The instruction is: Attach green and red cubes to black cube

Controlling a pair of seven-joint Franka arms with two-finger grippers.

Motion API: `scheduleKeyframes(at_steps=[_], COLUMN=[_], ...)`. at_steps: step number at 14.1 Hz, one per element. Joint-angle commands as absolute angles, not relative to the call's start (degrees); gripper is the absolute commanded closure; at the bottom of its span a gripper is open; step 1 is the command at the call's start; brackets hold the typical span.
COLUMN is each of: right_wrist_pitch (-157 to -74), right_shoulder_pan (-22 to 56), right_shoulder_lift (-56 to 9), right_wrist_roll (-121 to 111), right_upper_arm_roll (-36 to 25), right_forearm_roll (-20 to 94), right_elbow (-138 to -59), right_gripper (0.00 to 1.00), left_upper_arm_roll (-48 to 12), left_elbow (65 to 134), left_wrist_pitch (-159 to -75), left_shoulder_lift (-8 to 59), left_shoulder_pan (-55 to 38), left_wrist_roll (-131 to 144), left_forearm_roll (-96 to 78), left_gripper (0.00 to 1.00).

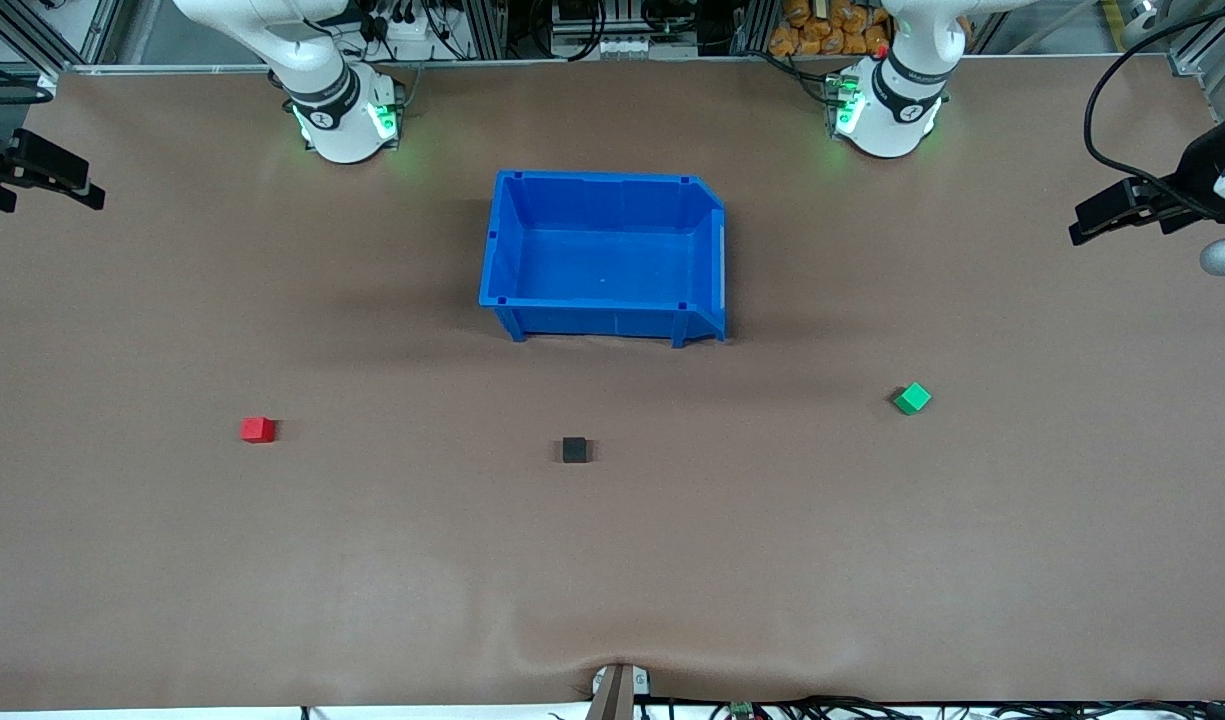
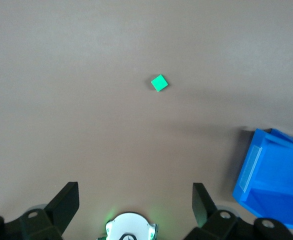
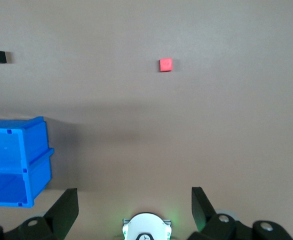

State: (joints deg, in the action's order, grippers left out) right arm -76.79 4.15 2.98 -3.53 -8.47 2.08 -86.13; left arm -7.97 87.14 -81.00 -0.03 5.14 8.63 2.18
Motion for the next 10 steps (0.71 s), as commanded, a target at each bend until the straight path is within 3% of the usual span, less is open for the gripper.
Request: scheduleKeyframes(at_steps=[1, 6, 10], right_wrist_pitch=[-78.4, -82.7, -83.8], right_shoulder_pan=[2.9, 2.8, 3.2], right_shoulder_lift=[1.6, -0.9, -10.7], right_wrist_roll=[-2.8, -3.1, -3.4], right_upper_arm_roll=[-8.1, -8.1, -7.9], right_forearm_roll=[3.1, 3.0, 3.4], right_elbow=[-85.4, -85.7, -84.3], right_gripper=[0.0, 0.0, 0.0], left_upper_arm_roll=[-8.4, -8.5, -8.5], left_elbow=[88.3, 92.2, 103.9], left_wrist_pitch=[-79.9, -82.5, -96.0], left_shoulder_lift=[0.1, 1.6, 1.6], left_shoulder_pan=[5.4, 5.4, 5.4], left_wrist_roll=[8.6, 10.3, 10.3], left_forearm_roll=[2.5, 2.5, 2.5], left_gripper=[0.0, 0.0, 0.0])
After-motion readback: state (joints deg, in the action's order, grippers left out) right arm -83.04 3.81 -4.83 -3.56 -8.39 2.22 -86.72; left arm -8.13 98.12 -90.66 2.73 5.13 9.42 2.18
